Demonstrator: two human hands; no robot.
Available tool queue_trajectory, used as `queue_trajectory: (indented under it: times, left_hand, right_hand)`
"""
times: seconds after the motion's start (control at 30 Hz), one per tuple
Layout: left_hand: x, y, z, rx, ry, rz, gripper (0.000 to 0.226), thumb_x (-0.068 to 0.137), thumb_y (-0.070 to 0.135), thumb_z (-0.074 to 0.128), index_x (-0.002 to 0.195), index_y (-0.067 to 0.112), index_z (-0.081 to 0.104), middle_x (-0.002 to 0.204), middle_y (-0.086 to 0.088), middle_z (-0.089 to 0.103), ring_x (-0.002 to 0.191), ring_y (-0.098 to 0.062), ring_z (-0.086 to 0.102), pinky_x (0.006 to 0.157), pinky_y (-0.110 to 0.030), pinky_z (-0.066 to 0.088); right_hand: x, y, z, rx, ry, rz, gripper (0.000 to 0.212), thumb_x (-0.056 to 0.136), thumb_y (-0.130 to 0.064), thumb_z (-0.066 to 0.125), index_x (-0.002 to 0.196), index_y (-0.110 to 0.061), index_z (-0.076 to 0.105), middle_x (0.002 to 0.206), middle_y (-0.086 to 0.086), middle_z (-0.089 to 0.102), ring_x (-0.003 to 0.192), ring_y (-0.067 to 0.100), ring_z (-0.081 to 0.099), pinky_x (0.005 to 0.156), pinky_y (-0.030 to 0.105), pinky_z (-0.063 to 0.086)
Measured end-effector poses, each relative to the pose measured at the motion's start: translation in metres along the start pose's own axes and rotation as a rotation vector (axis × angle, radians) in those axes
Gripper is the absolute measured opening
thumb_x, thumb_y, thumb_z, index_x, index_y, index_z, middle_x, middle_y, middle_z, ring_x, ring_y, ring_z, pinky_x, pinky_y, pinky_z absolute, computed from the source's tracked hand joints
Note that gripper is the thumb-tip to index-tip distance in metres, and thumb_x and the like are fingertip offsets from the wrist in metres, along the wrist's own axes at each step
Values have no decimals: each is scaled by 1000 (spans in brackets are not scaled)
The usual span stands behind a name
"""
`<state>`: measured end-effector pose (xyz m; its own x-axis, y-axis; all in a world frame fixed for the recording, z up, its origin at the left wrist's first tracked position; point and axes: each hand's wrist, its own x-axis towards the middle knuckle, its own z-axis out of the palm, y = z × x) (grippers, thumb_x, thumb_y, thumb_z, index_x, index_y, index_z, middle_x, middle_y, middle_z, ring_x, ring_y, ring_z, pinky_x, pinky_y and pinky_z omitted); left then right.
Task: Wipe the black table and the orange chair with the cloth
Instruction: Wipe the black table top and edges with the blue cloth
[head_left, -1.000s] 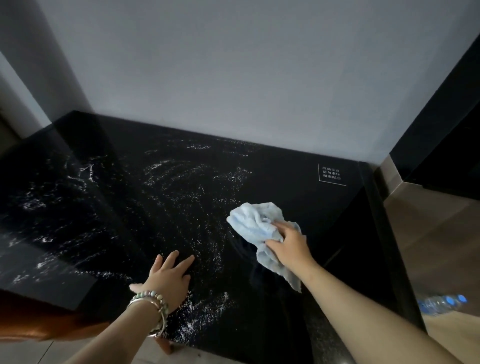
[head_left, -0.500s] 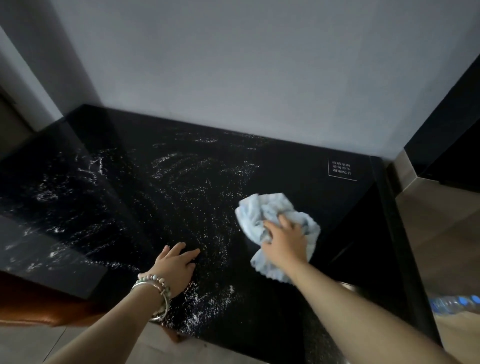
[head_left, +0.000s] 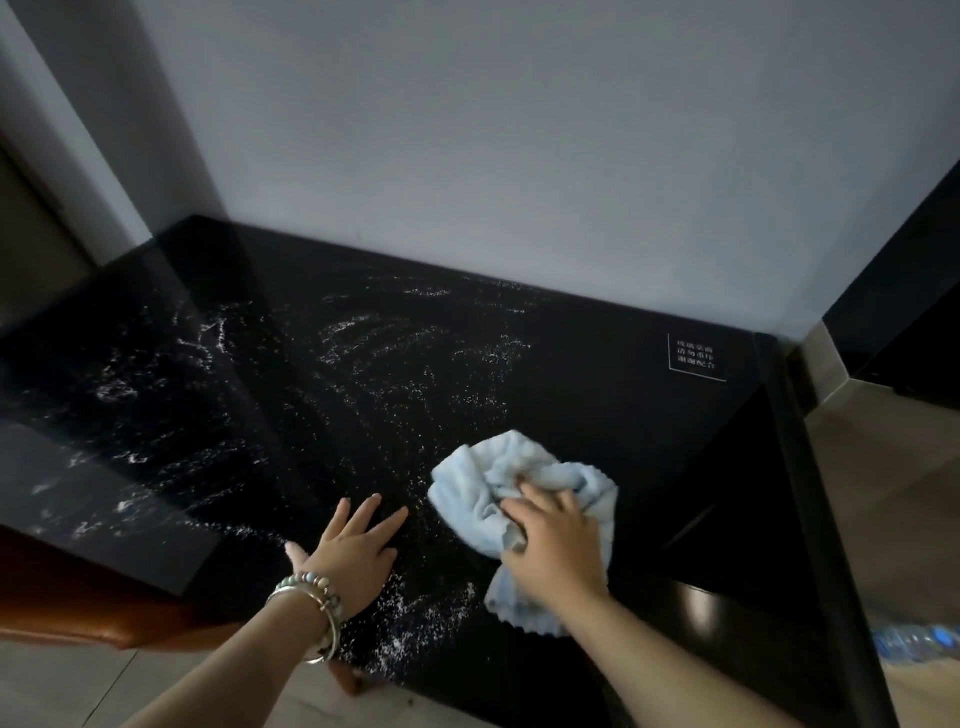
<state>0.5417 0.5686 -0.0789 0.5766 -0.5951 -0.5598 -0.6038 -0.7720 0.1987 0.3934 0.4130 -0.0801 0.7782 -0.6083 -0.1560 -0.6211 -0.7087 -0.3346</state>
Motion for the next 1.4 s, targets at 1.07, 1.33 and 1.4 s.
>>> queue_trajectory:
  times: [1.07,1.33,1.4]
  left_hand:
    - [-20,-57,2,105,65,171,54,101,25,27,150,29,5,158,6,-4,146,-22,-9,120,-40,3]
    - [-30,-71,7,138,34,240,54,101,23,27,150,29,6,158,7,-4,146,-21,-8,120,-38,5]
    - [-30,-73,10,165,59,247,54,101,23,27,150,29,4,158,7,-5,146,-20,-8,120,-37,5]
  right_hand:
    - [-26,-45,43,-122,291,-77,30,54,-28,78,82,-24,67,107,2,47,88,35,56,56,41,49]
    - [-41,-21,22,-85,273,503,40,88,-41,50,126,-30,50,145,-1,30,124,35,32,87,46,44]
    - [-56,-60,41,-23,291,322,33,73,-37,48,100,-28,64,124,1,54,106,38,49,68,45,47]
